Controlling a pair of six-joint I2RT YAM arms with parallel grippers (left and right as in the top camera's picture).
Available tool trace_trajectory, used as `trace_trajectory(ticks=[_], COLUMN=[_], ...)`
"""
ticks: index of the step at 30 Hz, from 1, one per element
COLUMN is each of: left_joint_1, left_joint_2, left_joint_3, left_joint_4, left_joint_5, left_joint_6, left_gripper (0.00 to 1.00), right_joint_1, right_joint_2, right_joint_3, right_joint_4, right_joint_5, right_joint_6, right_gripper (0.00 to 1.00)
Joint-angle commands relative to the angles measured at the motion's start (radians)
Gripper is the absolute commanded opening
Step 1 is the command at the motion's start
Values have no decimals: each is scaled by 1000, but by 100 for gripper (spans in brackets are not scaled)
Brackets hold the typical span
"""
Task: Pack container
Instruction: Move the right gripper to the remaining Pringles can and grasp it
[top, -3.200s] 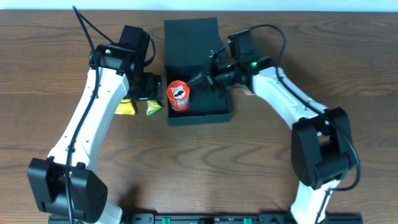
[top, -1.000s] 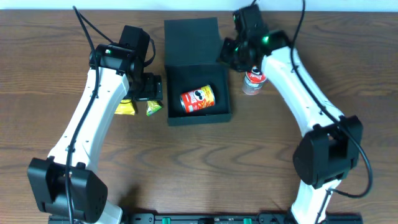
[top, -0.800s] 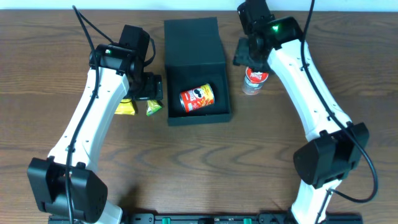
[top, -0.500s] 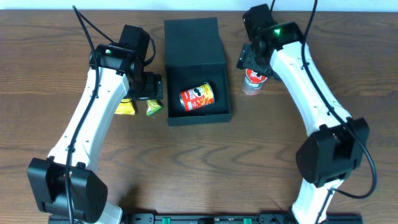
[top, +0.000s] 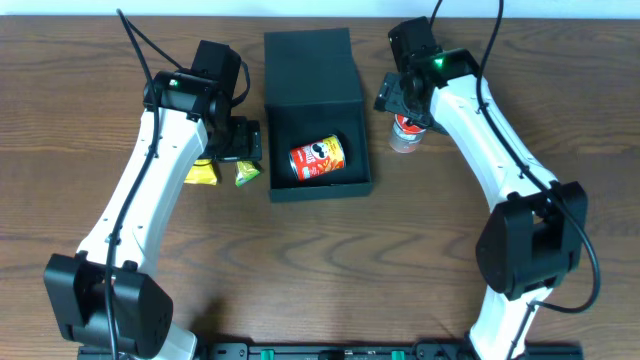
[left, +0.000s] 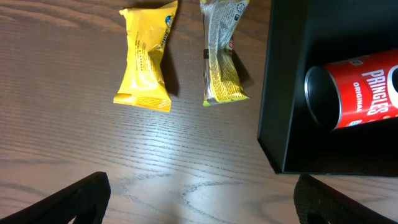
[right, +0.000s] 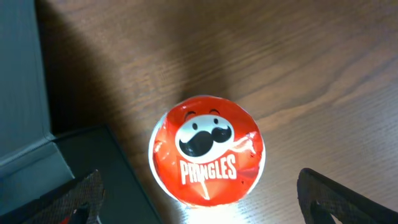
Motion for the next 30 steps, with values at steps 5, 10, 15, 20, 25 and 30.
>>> trace_trajectory(ticks=[5, 10, 15, 20, 25, 30], left_joint_1=[0, 0, 0, 0, 0, 0], left_joint_2=[9, 9, 9, 9, 9, 9], left_joint_3=[21, 21, 21, 21, 21, 21], left_joint_4=[-6, -6, -6, -7, -11, -10], left_joint_5=[-18, -18, -17, -10, -10, -10], left_joint_6=[-7, -7, -8, -8, -8, -8], left_gripper=[96, 96, 96, 95, 96, 95], right_joint_1=[-14, -20, -28, -30, -28, -35], right_joint_2=[12, 12, 14, 60, 83, 83], right_joint_3=[-55, -74, -76, -76, -76, -76], right_joint_4=[42, 52, 64, 57, 61, 50], right_joint_5=[5, 27, 26, 11, -4, -4], right_joint_6=[-16, -16, -20, -20, -19, -20], right_gripper=[99, 99, 99, 99, 96, 71])
